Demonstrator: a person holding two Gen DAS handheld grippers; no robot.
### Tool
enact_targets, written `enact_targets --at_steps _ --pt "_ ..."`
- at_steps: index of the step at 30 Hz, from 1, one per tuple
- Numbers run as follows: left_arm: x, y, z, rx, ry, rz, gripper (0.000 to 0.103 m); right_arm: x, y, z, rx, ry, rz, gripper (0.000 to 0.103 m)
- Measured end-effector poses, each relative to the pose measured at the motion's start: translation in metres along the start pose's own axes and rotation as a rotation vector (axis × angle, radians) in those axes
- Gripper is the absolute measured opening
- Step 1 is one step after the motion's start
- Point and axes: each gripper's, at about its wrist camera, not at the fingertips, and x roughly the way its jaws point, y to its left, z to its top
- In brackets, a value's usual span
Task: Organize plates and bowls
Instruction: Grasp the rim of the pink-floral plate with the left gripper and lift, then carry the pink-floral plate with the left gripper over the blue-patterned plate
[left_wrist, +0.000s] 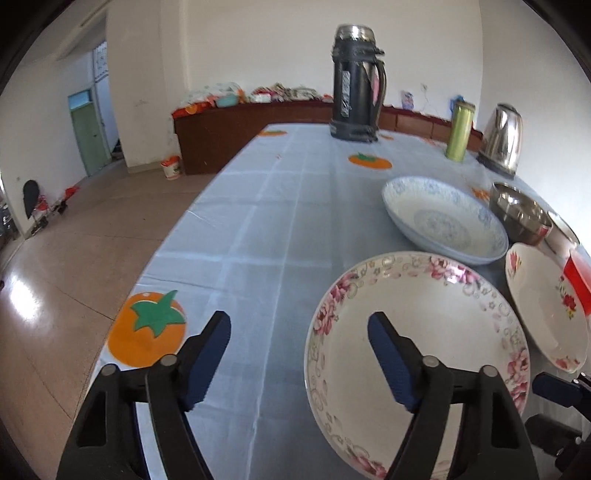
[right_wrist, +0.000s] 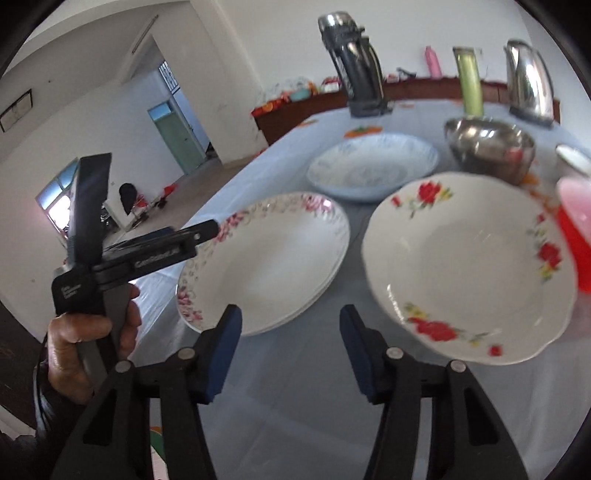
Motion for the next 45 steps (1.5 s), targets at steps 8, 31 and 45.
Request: enact_targets --at_steps 8,31,45 --pt "0.023 -0.003 0.002 0.021 0.097 -0.052 0.052 0.024 0.002 0.012 0.035 0.081 -0.027 0.052" --pt "0.018 0.001 0.000 -0.024 0.085 -0.150 0.042 0.045 0.008 0.024 -0.027 0.084 -0.080 0.041" --pt "0.005 -0.022 0.053 0.002 -0.060 -0.150 0.042 0.017 0.006 0.063 -0.040 -0.059 -0.109 0.041"
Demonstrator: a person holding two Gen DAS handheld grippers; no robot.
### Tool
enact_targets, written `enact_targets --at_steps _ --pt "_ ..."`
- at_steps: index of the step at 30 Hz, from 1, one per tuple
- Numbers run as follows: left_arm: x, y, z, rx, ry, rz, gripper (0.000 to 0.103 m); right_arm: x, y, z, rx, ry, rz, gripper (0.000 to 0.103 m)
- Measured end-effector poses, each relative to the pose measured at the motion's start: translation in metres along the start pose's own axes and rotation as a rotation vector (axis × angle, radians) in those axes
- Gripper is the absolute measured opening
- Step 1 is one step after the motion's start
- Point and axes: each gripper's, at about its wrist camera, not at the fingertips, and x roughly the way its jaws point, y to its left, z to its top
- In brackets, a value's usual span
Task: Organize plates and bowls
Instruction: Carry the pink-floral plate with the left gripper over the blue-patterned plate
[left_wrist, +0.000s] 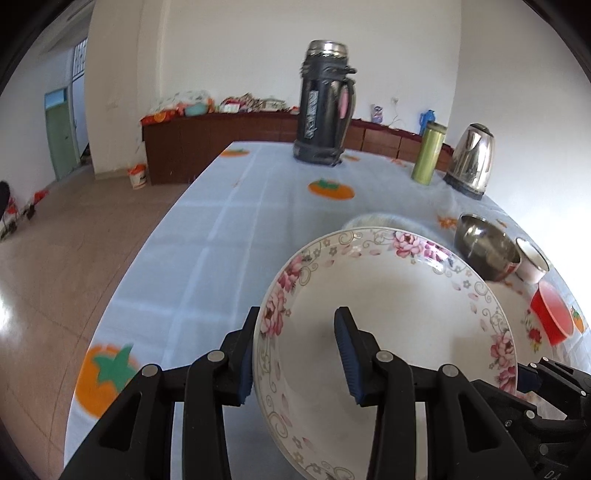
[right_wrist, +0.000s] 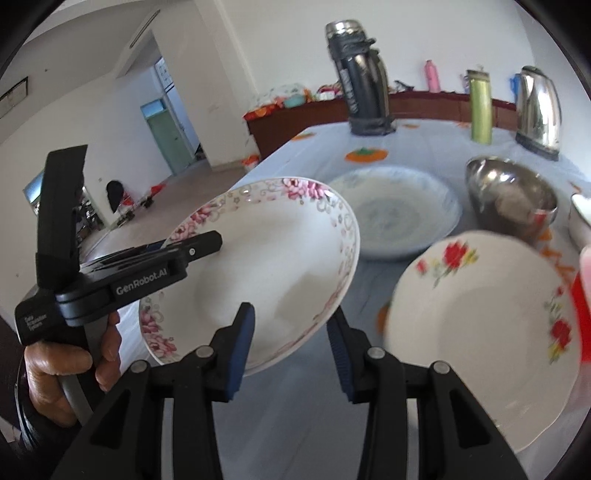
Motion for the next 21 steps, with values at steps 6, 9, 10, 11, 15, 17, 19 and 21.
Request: enact_targets --at_steps 6,9,10,11,15,17,19,21 --pt "0.035 -0.034 0.031 0.052 -0.027 -0.031 0.042 0.007 -0.035 0.025 0.059 -0.013 -0.068 0.041" --pt "0.052 -0.042 0.040 0.064 -0.013 -0.039 0.042 0.014 -0.053 0.035 0.098 -0.005 -0.086 0.041" --pt "0.062 -0.044 0.045 0.062 -0.001 -0.040 0.042 0.017 -0.057 0.038 0.108 -0.004 -0.093 0.041" --pt "0.066 -0.045 0.046 0.061 0.004 -0.039 0.042 0.019 -0.060 0.041 0.112 -0.002 -0.099 0.041" --pt "0.087 -0.047 0.053 0.055 0.032 -0.019 0.042 0.032 -0.071 0.052 0.136 0.016 -0.109 0.041" --pt "0.096 -0.048 0.054 0.053 0.046 -0.009 0.042 0.038 -0.075 0.055 0.150 0.030 -0.112 0.041" --pt "0.103 -0.047 0.054 0.056 0.059 -0.002 0.042 0.039 -0.079 0.058 0.167 0.038 -0.103 0.041" --pt "0.109 -0.047 0.053 0.055 0.072 -0.003 0.042 0.041 -0.081 0.059 0.167 0.047 -0.111 0.041"
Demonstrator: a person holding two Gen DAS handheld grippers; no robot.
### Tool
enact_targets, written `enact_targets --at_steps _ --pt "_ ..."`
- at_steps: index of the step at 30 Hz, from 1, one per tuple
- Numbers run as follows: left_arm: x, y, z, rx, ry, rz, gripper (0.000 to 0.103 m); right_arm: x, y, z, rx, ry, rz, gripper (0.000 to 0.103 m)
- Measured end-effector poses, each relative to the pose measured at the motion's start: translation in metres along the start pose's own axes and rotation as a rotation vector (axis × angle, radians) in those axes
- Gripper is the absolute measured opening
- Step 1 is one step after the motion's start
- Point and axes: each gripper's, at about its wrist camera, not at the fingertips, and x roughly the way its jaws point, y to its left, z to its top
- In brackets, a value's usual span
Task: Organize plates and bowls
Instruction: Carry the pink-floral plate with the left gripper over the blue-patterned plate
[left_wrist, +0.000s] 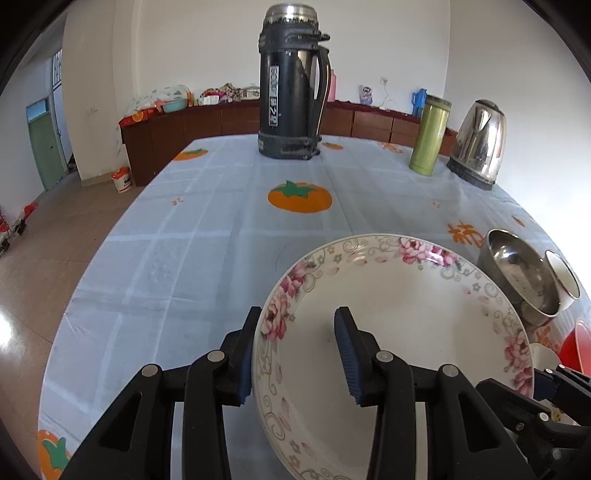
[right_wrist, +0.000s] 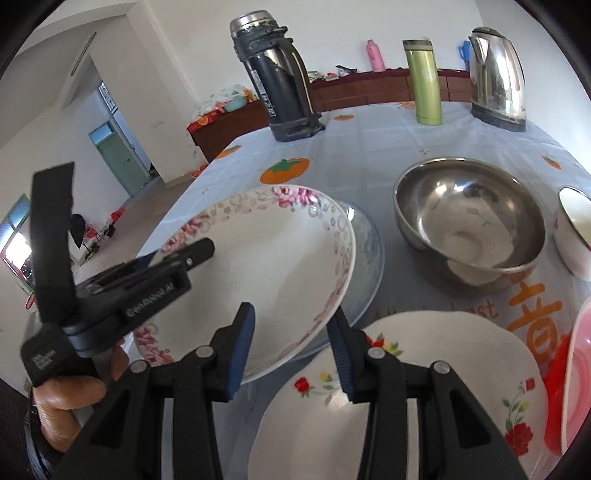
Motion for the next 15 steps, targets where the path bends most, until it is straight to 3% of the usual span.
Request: enact_targets --at_steps 15 --pt "0.026 -0.005 0.005 0.012 0.021 0.015 0.042 0.018 -0.008 0.018 0.020 0.057 -0.030 0.043"
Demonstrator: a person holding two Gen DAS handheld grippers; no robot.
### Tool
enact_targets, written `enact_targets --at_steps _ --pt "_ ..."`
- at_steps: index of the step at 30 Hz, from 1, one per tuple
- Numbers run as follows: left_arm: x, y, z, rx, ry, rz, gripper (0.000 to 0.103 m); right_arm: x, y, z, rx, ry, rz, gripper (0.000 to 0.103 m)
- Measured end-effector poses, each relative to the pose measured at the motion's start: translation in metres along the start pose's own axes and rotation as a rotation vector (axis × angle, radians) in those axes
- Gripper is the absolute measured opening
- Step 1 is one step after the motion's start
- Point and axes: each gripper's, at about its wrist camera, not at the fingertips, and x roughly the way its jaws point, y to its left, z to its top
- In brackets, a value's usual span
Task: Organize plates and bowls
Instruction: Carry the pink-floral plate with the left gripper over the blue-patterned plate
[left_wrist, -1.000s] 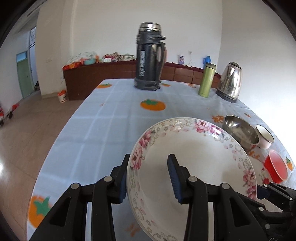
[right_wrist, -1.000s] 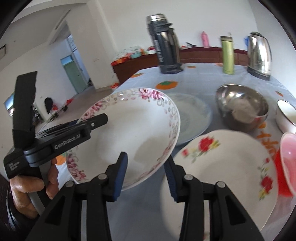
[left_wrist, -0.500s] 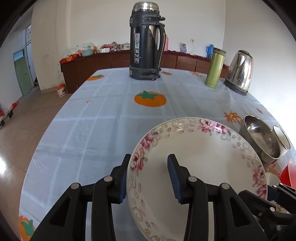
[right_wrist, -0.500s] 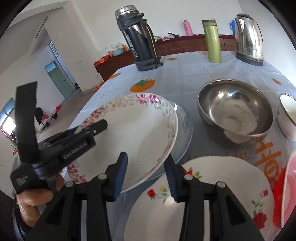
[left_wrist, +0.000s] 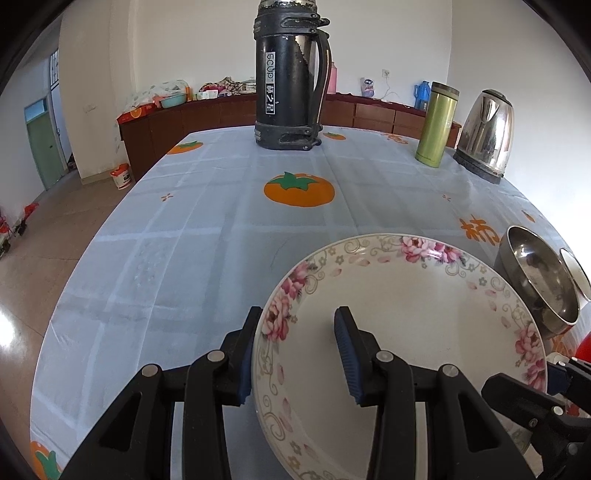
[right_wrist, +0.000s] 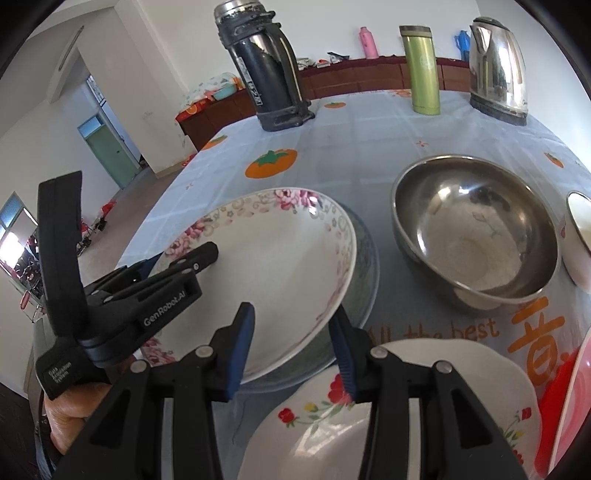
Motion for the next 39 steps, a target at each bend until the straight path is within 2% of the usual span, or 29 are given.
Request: enact_targets --at_steps 12,21,34,39 --pt "0.006 -0.005 0.002 -0.001 0.009 0.006 0.042 0.003 0.001 0.007 -0.053 0.016 -0.042 0.048" --pt "0.010 -0.015 -0.001 0.047 0.001 0.060 0.042 -0.001 0.005 0.006 -0.102 0.007 -0.079 0.048" --pt "0.011 -0.017 0.000 0.055 0.003 0.092 0.043 -0.004 0.012 0.003 -0.140 0.017 -0.114 0.051" --pt "0.010 -0.022 -0.001 0.085 -0.010 0.128 0.043 -0.005 0.011 0.000 -0.130 0.043 -0.126 0.058"
